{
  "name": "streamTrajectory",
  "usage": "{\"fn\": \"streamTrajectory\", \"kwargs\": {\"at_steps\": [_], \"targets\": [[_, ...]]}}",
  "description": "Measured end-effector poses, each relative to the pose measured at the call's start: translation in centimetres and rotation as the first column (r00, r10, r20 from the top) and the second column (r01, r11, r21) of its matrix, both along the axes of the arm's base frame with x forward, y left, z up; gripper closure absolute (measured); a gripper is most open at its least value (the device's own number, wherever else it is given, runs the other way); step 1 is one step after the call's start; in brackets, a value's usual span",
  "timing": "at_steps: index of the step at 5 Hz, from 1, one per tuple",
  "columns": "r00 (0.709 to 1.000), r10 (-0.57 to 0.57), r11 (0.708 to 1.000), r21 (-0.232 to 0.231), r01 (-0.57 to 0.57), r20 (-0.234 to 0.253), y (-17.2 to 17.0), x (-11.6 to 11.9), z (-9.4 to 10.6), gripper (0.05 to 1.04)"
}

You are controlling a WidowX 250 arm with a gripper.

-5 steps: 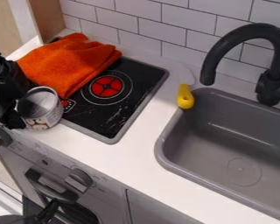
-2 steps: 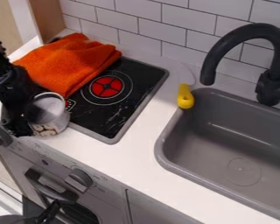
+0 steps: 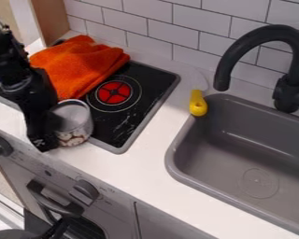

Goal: Move the silver can to the right burner

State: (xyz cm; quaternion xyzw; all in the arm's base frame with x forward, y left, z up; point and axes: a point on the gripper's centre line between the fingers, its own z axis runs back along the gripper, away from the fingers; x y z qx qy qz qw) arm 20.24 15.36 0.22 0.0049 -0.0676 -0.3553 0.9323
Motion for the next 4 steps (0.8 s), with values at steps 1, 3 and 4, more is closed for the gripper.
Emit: {"fn": "streamTrajectory", "kwargs": {"at_steps": [1, 3, 4], "targets": [[0.995, 0.093, 0.994, -0.050, -0.095, -0.029, -1.2, 0.2, 0.2, 0.087], [0.925, 0.379, 0.923, -0.084, -0.375, 0.036, -3.0, 3.0, 0.7, 0.087], [0.871, 0.478, 0.877, -0.099, -0.469, 0.109, -3.1, 5.4, 1.4, 0.087]]}}
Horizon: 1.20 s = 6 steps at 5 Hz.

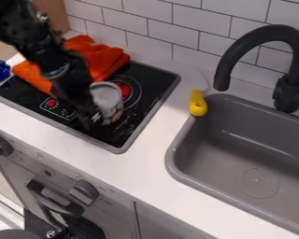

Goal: Move the silver can to the right burner

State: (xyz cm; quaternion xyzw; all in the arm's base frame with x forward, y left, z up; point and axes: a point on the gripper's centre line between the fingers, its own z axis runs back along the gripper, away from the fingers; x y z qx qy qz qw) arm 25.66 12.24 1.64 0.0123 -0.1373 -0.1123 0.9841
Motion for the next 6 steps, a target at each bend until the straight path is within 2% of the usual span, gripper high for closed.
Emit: {"fn": "streamTrajectory", "kwargs": {"at_steps": [3, 4, 5, 6], "targets": [[0.998, 0.005, 0.999, -0.052, -0.002, 0.056, -1.7, 4.5, 0.2, 0.087], [0.997, -0.046, 0.997, -0.064, 0.050, 0.058, -2.4, 4.6, 0.3, 0.087], [0.996, -0.079, 0.995, -0.065, 0.081, 0.029, -2.6, 3.8, -0.2, 0.087], [0.997, -0.081, 0.997, -0.002, 0.081, -0.012, -0.5, 2.0, 0.9, 0.087]]}}
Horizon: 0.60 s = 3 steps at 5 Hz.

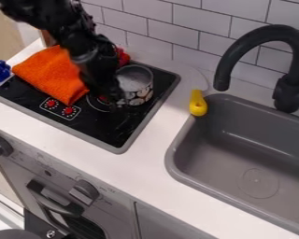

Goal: Move the silver can to the right burner

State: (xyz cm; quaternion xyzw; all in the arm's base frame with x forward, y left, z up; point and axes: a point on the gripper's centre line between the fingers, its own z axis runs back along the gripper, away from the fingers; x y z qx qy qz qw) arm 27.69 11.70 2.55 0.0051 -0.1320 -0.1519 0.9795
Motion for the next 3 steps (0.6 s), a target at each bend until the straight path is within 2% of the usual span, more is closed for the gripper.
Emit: {"fn": "streamTrajectory", "kwargs": {"at_steps": [1, 2, 3], "targets": [[0.997, 0.081, 0.996, 0.026, -0.081, -0.004, 3.0, -1.5, 0.4, 0.087], [0.984, 0.177, 0.982, 0.068, -0.178, 0.032, 6.4, -2.4, 3.3, 0.087], [0.913, 0.394, 0.917, 0.024, -0.398, 0.104, 9.0, -1.6, 5.3, 0.087]]}}
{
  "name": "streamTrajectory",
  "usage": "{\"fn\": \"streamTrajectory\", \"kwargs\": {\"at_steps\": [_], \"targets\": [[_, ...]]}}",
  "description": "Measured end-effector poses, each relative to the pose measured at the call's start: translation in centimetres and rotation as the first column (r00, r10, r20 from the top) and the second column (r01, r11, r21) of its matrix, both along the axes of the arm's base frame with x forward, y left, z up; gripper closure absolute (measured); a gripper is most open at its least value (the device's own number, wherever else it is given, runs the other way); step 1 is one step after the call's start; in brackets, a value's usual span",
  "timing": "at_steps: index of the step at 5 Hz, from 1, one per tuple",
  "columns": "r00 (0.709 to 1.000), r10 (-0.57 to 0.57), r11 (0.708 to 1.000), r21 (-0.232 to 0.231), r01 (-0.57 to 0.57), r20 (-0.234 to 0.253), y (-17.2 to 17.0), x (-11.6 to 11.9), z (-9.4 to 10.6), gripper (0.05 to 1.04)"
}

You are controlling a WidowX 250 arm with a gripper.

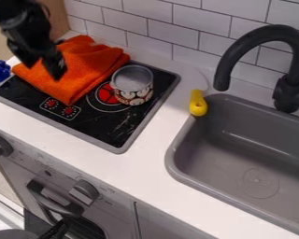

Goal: Move the silver can to the right burner

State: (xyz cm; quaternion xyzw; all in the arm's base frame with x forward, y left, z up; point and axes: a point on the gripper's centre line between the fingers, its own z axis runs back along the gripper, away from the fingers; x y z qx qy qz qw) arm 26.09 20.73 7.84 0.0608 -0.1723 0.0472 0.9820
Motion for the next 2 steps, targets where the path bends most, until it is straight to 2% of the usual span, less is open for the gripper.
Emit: {"fn": "streamTrajectory", "kwargs": {"at_steps": [1, 2], "targets": [[0.977, 0.212, 0.977, -0.034, -0.211, 0.008, 3.1, 1.0, 1.5, 0.087], [0.931, 0.366, 0.928, -0.067, -0.366, -0.014, 5.1, 2.0, 2.7, 0.087]]}}
